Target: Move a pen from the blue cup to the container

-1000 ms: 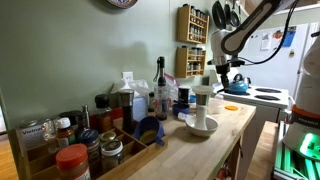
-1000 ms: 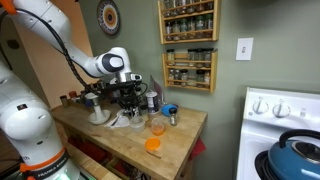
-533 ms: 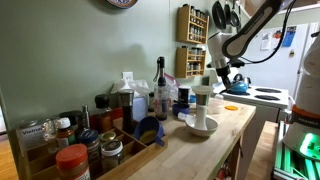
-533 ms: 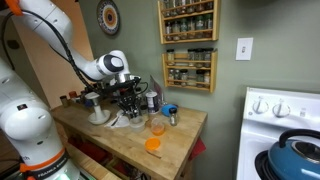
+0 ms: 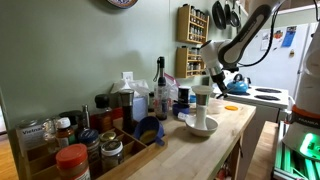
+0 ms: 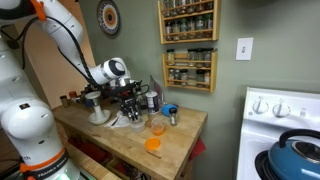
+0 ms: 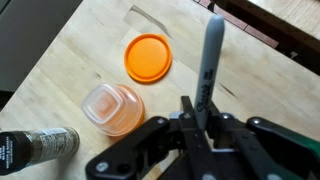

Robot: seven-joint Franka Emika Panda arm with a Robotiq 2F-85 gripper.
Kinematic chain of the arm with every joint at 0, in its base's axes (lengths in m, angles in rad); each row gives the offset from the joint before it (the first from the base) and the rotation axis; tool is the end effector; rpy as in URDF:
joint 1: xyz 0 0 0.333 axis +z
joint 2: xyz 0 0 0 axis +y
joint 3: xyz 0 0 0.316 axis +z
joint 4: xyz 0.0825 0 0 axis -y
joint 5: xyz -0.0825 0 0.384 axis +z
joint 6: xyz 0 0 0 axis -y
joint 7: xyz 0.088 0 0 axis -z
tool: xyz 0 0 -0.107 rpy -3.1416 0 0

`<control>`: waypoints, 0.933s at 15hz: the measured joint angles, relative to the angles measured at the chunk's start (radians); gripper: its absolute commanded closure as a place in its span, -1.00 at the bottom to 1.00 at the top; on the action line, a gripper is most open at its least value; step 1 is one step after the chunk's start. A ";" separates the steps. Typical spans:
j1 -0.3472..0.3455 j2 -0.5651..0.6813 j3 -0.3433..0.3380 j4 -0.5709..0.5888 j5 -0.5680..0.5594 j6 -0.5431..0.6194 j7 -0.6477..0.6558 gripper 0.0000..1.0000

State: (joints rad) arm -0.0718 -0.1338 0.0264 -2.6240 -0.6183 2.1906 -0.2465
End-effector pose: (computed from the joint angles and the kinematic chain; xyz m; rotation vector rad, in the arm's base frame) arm 0.3945 -0.0391 0.2777 2.5634 0.8534 -0.4846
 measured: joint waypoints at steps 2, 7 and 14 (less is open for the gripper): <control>0.005 0.025 0.000 0.021 -0.001 0.000 0.000 0.93; 0.012 0.078 -0.001 0.054 -0.001 0.000 0.000 -0.23; 0.013 0.096 -0.010 0.073 0.002 0.005 0.000 -1.00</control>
State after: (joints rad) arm -0.0585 -0.0375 0.0163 -2.5514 -0.6160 2.1956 -0.2466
